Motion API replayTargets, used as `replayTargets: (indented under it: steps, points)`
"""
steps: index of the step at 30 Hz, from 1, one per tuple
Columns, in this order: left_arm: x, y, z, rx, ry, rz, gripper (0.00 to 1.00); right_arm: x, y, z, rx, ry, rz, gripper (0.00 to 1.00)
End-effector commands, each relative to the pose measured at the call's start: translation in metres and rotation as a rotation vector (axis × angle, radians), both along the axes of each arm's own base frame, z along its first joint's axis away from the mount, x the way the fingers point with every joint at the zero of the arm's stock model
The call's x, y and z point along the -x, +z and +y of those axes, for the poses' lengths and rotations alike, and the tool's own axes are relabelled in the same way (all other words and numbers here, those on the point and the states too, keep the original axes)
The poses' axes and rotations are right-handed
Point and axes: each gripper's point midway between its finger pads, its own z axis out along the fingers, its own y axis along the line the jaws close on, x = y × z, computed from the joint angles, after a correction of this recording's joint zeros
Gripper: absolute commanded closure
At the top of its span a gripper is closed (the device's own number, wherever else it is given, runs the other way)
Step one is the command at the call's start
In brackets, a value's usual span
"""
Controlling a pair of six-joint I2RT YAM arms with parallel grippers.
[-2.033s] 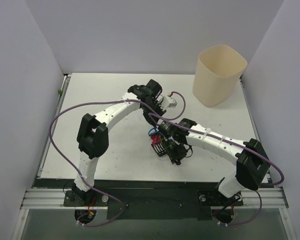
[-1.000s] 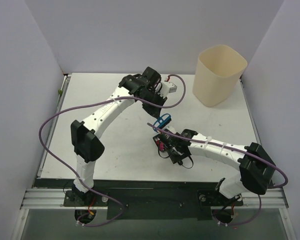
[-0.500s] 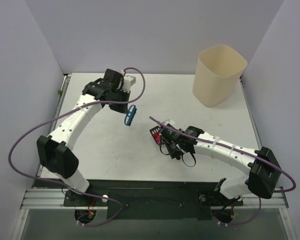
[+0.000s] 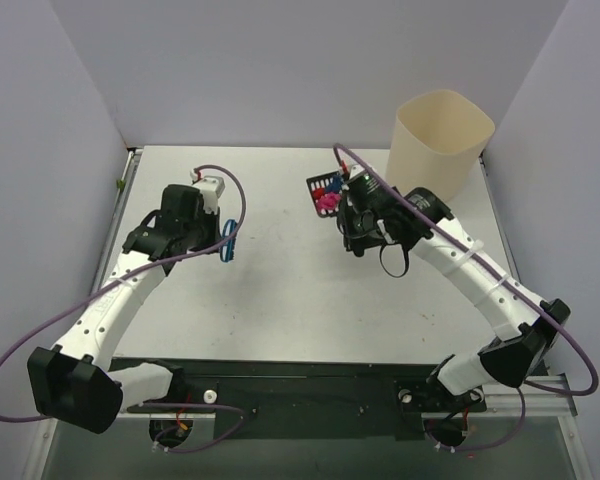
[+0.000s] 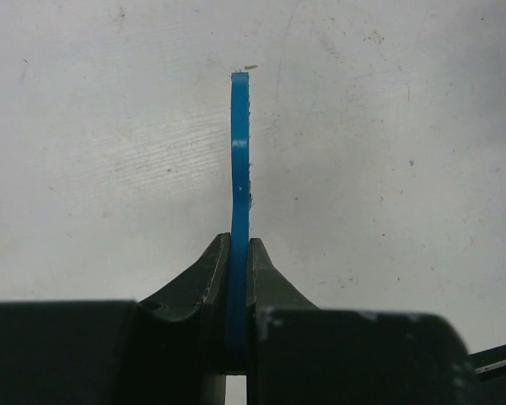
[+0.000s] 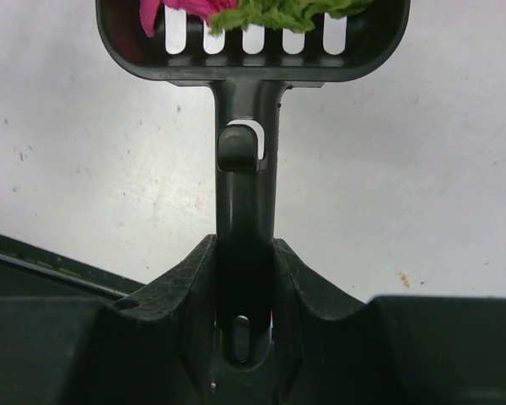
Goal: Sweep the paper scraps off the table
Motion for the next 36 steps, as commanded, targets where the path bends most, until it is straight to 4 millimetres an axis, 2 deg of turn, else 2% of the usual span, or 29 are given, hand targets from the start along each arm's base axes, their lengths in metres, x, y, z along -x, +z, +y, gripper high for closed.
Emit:
replayTargets:
  steps: [1, 2, 5, 7, 8, 9, 10, 13, 19, 20, 28, 29, 30, 31, 32, 35, 36]
  points:
    - [-0.011, 0.009, -0.002, 0.029, 0.008, -0.124, 1.0, -0.012, 0.025, -0.034, 0.062, -0.064, 0.046, 1.0]
    - [-0.012, 0.012, -0.002, 0.033, 0.005, -0.14, 1.0, -0.019, 0.035, -0.032, 0.036, -0.072, 0.038, 1.0]
    - [-0.008, 0.002, -0.003, 0.035, -0.003, -0.13, 1.0, -0.037, 0.05, -0.05, 0.011, -0.145, 0.041, 1.0]
    - [-0.008, 0.001, -0.006, 0.044, -0.014, -0.132, 1.0, -0.053, 0.071, -0.059, -0.032, -0.19, 0.01, 1.0]
    - [-0.007, -0.001, -0.007, 0.049, -0.017, -0.127, 1.0, -0.057, 0.067, -0.061, -0.027, -0.199, 0.032, 1.0]
    - [-0.006, -0.001, -0.008, 0.054, -0.024, -0.125, 1.0, -0.066, 0.077, -0.071, -0.039, -0.236, 0.01, 1.0]
    - [-0.006, -0.003, -0.009, 0.059, -0.025, -0.121, 1.0, -0.071, 0.072, -0.075, -0.026, -0.252, 0.032, 1.0]
    - [-0.003, -0.006, -0.01, 0.062, -0.033, -0.108, 1.0, -0.093, 0.078, -0.098, -0.049, -0.333, 0.02, 1.0]
    - [0.0, -0.004, -0.011, 0.072, -0.039, -0.121, 1.0, -0.133, 0.086, -0.122, -0.19, -0.436, 0.034, 1.0]
    - [0.0, -0.005, -0.011, 0.072, -0.04, -0.118, 1.0, -0.139, 0.093, -0.13, -0.215, -0.464, 0.013, 1.0]
    - [0.002, -0.008, -0.014, 0.077, -0.052, -0.106, 1.0, -0.178, 0.106, -0.145, -0.491, -0.55, -0.005, 1.0]
    - [0.002, -0.007, -0.014, 0.078, -0.052, -0.109, 1.0, -0.183, 0.112, -0.136, -0.553, -0.533, -0.01, 1.0]
    - [0.002, -0.008, -0.013, 0.076, -0.053, -0.107, 1.0, -0.186, 0.109, -0.146, -0.582, -0.566, -0.006, 1.0]
    - [0.002, -0.008, -0.014, 0.075, -0.055, -0.106, 1.0, -0.194, 0.119, -0.143, -0.648, -0.561, -0.036, 1.0]
    - [0.002, -0.009, -0.014, 0.076, -0.054, -0.104, 1.0, -0.193, 0.113, -0.143, -0.667, -0.572, -0.023, 1.0]
    - [0.002, -0.008, -0.015, 0.077, -0.059, -0.103, 1.0, -0.204, 0.125, -0.141, -0.791, -0.581, -0.063, 1.0]
    - [0.002, -0.009, -0.015, 0.076, -0.059, -0.101, 1.0, -0.203, 0.121, -0.138, -0.817, -0.577, -0.042, 1.0]
